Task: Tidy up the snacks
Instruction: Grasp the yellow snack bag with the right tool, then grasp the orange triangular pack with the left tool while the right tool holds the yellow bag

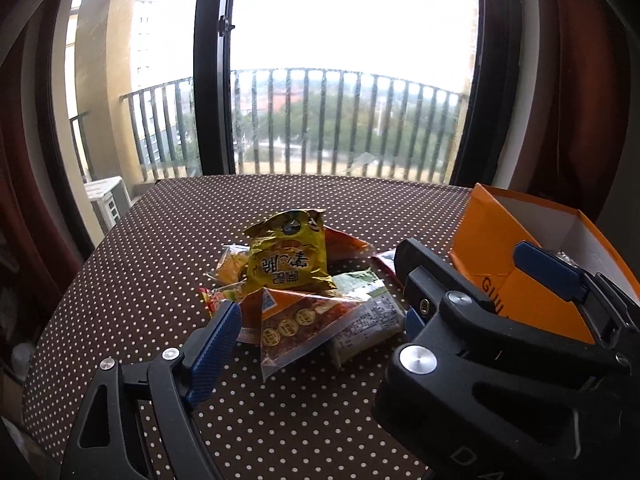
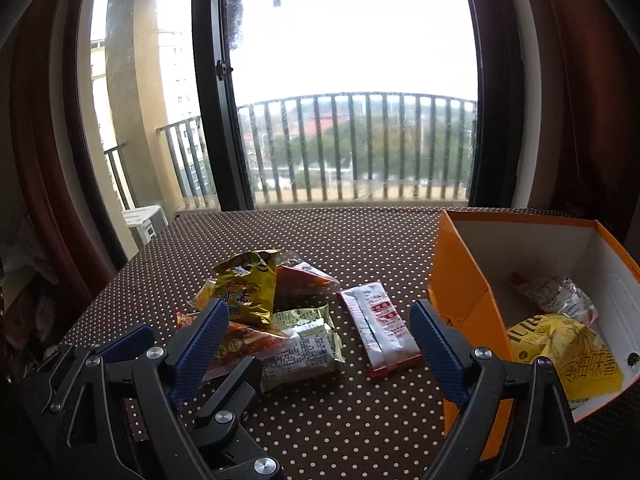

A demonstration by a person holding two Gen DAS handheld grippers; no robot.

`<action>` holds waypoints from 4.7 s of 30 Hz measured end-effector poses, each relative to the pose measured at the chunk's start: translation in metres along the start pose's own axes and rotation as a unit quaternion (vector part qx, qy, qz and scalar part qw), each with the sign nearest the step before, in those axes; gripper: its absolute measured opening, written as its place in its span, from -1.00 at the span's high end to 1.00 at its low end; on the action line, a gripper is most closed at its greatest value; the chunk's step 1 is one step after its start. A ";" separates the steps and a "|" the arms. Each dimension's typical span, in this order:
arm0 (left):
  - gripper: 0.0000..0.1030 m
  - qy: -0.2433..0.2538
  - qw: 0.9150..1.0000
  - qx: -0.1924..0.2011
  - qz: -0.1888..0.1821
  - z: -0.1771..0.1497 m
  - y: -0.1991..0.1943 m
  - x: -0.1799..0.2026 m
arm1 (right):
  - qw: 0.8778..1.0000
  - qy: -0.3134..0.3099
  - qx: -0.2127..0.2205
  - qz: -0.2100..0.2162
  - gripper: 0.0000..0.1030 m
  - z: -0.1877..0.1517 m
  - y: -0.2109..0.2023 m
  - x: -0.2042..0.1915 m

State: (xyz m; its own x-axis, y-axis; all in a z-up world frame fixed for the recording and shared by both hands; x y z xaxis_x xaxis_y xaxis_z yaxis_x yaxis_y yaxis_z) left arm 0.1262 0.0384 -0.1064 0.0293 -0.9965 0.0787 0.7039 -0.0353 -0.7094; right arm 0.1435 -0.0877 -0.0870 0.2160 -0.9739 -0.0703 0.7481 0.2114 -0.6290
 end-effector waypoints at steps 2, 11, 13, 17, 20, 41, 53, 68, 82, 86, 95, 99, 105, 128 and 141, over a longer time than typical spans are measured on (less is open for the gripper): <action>-0.71 -0.005 1.000 -0.003 0.011 0.002 0.007 -0.009 | 1.000 -0.002 -0.006 0.009 -0.79 0.001 0.008 -0.004; -0.78 -0.017 0.998 -0.023 0.050 0.013 0.027 -0.033 | 0.998 0.000 -0.039 0.050 -0.74 0.010 0.046 -0.022; -0.78 -0.020 0.998 -0.028 0.052 0.016 0.031 -0.038 | 0.997 0.000 -0.044 0.057 -0.72 0.013 0.053 -0.025; -0.78 -0.024 0.997 -0.040 0.062 0.024 0.041 -0.046 | 0.995 0.004 -0.063 0.075 -0.69 0.020 0.071 -0.032; -0.78 -0.024 0.996 -0.049 0.067 0.027 0.049 -0.052 | 0.993 0.007 -0.077 0.086 -0.65 0.023 0.084 -0.037; -0.78 -0.034 0.992 -0.098 0.067 0.016 0.085 -0.068 | 0.977 0.015 -0.172 0.125 -0.03 0.014 0.144 -0.053; -0.81 -0.046 0.996 -0.075 0.035 -0.001 0.061 -0.048 | 0.990 -0.008 -0.108 0.091 0.35 0.006 0.093 -0.038; -0.85 -0.041 0.996 -0.071 0.035 -0.034 0.050 -0.009 | 0.995 0.000 -0.076 0.065 0.35 -0.020 0.054 0.001; -0.99 0.016 0.995 -0.067 0.065 -0.056 0.055 0.025 | 0.996 0.010 -0.079 0.041 0.35 -0.034 0.048 0.022; -0.99 0.011 0.996 -0.066 0.064 -0.055 0.059 0.025 | 0.996 0.012 -0.078 0.039 0.35 -0.035 0.049 0.024; -0.49 0.009 0.995 -0.065 0.068 -0.057 0.060 0.023 | 0.996 0.007 -0.077 0.031 0.35 -0.038 0.049 0.022; -0.26 -0.002 0.996 -0.065 0.058 -0.058 0.057 0.019 | 0.997 0.004 -0.077 0.027 0.35 -0.038 0.049 0.021; -0.03 -0.002 0.996 -0.058 0.067 -0.062 0.049 0.021 | 0.996 0.003 -0.080 0.027 0.35 -0.040 0.046 0.020; -0.76 -0.060 0.993 -0.045 0.091 -0.079 0.014 0.009 | 0.996 0.002 -0.088 0.033 0.35 -0.055 0.030 0.017; -0.95 -0.105 0.987 -0.059 0.110 -0.094 0.011 -0.010 | 0.996 -0.002 -0.085 0.038 0.35 -0.061 0.022 0.013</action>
State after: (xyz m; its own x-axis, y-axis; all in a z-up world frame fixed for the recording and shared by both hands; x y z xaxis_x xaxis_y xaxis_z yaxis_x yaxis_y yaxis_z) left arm 0.0668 0.0408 -0.1813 0.3284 -0.9433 0.0481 0.5772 0.1601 -0.8008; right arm 0.1244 -0.1008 -0.1489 0.2707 -0.9553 -0.1192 0.6124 0.2664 -0.7443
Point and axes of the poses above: each gripper's, at about its wrist camera, not at the fingertips, and y roughly the way its jaws point, x to its right, z to its top, the point moved 4 cm from there along y, roughly the way its jaws point, and after that the axes turned 7 degrees about -x, right-handed, at the moved point
